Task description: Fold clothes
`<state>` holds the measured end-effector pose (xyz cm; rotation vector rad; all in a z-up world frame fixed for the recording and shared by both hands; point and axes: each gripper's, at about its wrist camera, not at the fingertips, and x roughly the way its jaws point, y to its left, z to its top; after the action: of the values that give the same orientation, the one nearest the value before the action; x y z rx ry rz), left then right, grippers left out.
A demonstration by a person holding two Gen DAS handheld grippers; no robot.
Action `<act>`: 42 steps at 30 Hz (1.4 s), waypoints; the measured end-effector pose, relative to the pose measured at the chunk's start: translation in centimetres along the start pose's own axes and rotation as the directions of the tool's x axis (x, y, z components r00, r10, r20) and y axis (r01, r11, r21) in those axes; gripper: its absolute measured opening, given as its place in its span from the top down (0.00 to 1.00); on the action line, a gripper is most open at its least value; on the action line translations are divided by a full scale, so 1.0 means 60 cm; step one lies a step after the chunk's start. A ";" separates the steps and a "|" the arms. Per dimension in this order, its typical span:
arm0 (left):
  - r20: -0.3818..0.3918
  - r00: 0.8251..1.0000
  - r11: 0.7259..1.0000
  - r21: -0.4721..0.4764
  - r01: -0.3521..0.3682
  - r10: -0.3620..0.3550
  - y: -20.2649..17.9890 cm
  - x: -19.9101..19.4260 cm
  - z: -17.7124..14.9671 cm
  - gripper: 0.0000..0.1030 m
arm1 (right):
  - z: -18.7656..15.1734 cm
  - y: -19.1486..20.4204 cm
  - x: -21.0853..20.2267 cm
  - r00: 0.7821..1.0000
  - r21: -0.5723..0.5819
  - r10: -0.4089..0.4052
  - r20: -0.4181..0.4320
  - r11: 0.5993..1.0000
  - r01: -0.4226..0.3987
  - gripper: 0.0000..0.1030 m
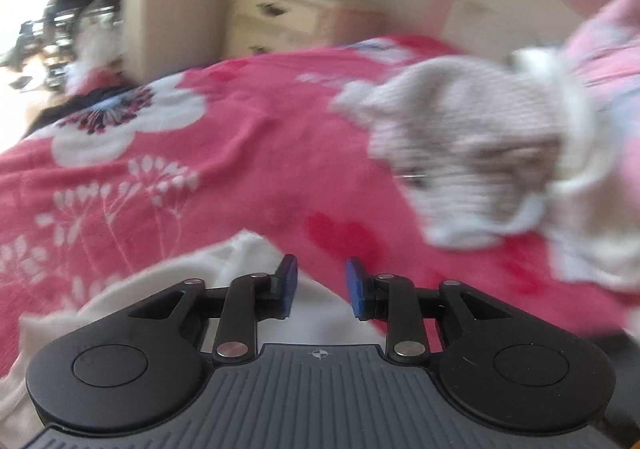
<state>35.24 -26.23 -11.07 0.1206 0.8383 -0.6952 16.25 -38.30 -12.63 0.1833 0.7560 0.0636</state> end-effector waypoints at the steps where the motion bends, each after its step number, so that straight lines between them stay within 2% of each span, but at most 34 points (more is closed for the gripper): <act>1: 0.001 1.000 0.999 -0.025 -0.024 0.024 0.007 0.019 -0.001 0.77 | -0.009 0.000 -0.002 1.000 -0.003 0.001 0.007 1.000 -0.001 0.89; 2: 0.013 0.999 0.998 -0.053 -0.031 0.031 0.018 0.030 -0.004 0.81 | -0.018 0.001 -0.003 1.000 -0.006 0.002 0.014 1.000 -0.002 0.89; 5: 0.072 0.997 0.995 -0.093 -0.027 0.034 0.023 0.034 -0.017 0.82 | -0.034 -0.006 -0.014 0.999 0.030 0.018 0.028 0.999 -0.019 0.91; 10: 0.139 0.989 0.994 -0.109 -0.030 0.045 0.021 0.035 -0.033 0.83 | -0.053 -0.012 -0.027 0.999 0.049 0.031 0.039 0.998 -0.033 0.93; 13: 0.132 0.990 0.991 -0.130 -0.024 0.041 0.023 0.036 -0.028 0.82 | -0.054 -0.017 -0.031 0.999 0.072 0.038 0.038 0.997 -0.040 0.93; 17: 0.064 0.997 0.991 -0.126 -0.044 0.052 0.019 0.032 -0.001 0.82 | -0.057 -0.029 -0.040 0.999 0.147 0.052 0.015 0.988 -0.054 0.92; 19: 0.028 0.997 0.986 -0.154 -0.061 0.066 0.021 0.015 0.018 0.75 | -0.053 -0.026 -0.054 0.998 0.172 0.064 0.013 0.983 -0.065 0.87; 21: 0.067 0.992 0.976 -0.195 -0.093 0.108 0.029 -0.026 0.034 0.65 | -0.051 -0.013 -0.077 0.997 0.180 0.077 0.025 0.980 -0.081 0.80; 24: 0.117 0.985 0.961 -0.259 -0.092 0.126 0.055 -0.107 0.050 0.63 | -0.048 0.007 -0.113 0.994 0.191 0.097 0.043 0.976 -0.103 0.77; 28: 0.139 0.983 0.936 -0.347 -0.063 0.118 0.100 -0.251 0.050 0.59 | -0.043 0.034 -0.160 0.990 0.206 0.122 0.067 0.969 -0.134 0.73; 31: 0.165 0.976 0.926 -0.371 -0.070 0.140 0.128 -0.400 0.016 0.52 | -0.040 0.054 -0.196 0.986 0.216 0.141 0.086 0.964 -0.157 0.73; 33: 0.194 0.967 0.905 -0.419 -0.072 0.167 0.147 -0.506 -0.020 0.48 | -0.037 0.067 -0.219 0.983 0.223 0.153 0.098 0.960 -0.172 0.73; 36: 0.230 0.948 0.864 -0.498 -0.078 0.219 0.176 -0.670 -0.083 0.44 | -0.050 0.114 -0.238 0.975 0.224 0.204 0.088 0.950 -0.219 0.72; 39: 0.210 0.915 0.819 -0.543 -0.185 0.346 0.189 -0.810 -0.168 0.42 | -0.063 0.167 -0.252 0.963 0.222 0.261 0.073 0.937 -0.271 0.72; 42: 0.166 0.876 0.759 -0.588 -0.280 0.452 0.195 -0.908 -0.253 0.41 | -0.073 0.234 -0.252 0.943 0.193 0.331 0.042 0.923 -0.333 0.72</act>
<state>7.34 16.55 15.85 -0.3303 0.6614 -0.0652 2.36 -25.75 -2.88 0.5010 0.7156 0.3109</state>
